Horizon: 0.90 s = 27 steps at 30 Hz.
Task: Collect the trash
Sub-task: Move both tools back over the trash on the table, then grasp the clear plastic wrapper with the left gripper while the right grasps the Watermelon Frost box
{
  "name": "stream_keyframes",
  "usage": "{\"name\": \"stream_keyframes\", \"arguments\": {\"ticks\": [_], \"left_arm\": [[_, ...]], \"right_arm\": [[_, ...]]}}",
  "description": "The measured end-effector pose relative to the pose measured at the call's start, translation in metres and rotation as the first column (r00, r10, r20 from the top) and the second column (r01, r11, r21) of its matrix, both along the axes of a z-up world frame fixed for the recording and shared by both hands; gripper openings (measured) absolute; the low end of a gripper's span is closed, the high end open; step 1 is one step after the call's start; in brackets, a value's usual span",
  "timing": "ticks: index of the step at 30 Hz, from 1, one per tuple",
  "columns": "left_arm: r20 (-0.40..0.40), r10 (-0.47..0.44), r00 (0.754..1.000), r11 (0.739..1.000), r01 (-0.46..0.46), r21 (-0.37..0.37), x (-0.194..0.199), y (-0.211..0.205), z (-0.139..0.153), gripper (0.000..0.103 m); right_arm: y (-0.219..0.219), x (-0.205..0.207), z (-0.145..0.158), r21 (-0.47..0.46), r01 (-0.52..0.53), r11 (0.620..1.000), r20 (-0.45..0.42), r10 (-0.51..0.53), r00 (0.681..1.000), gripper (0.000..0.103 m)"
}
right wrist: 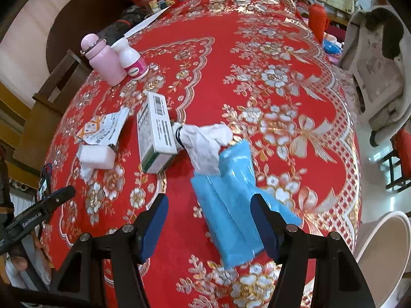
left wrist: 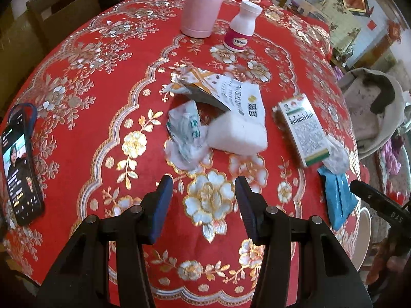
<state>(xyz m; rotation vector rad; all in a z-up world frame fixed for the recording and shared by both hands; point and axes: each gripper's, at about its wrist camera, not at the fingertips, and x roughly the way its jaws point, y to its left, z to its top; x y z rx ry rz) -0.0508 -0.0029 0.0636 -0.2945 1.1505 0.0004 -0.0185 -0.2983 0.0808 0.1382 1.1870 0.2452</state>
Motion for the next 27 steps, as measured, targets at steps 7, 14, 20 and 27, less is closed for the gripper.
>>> {"name": "stream_keyframes", "arguments": {"ticks": [7, 14, 20, 27], "left_arm": [[-0.009, -0.004, 1.0, 1.0, 0.004, -0.001, 0.019, 0.009, -0.006, 0.049], [-0.021, 0.024, 0.999, 1.0, -0.024, -0.01, 0.036, 0.029, -0.014, 0.049], [-0.038, 0.004, 0.999, 1.0, -0.005, -0.029, 0.048, 0.031, -0.022, 0.049], [-0.058, -0.015, 0.998, 0.999, 0.013, -0.048, 0.063, 0.029, -0.034, 0.049]], "right_arm": [[0.03, 0.022, 0.012, 0.008, -0.053, 0.999, 0.026, 0.053, 0.998, 0.064], [0.069, 0.042, 0.008, -0.026, -0.106, 0.994, 0.044, 0.107, 0.993, 0.064], [0.103, 0.062, -0.009, -0.136, -0.146, 0.98, 0.031, 0.152, 0.988, 0.064], [0.127, 0.073, -0.032, -0.266, -0.193, 0.945, 0.011, 0.203, 0.979, 0.064]]}}
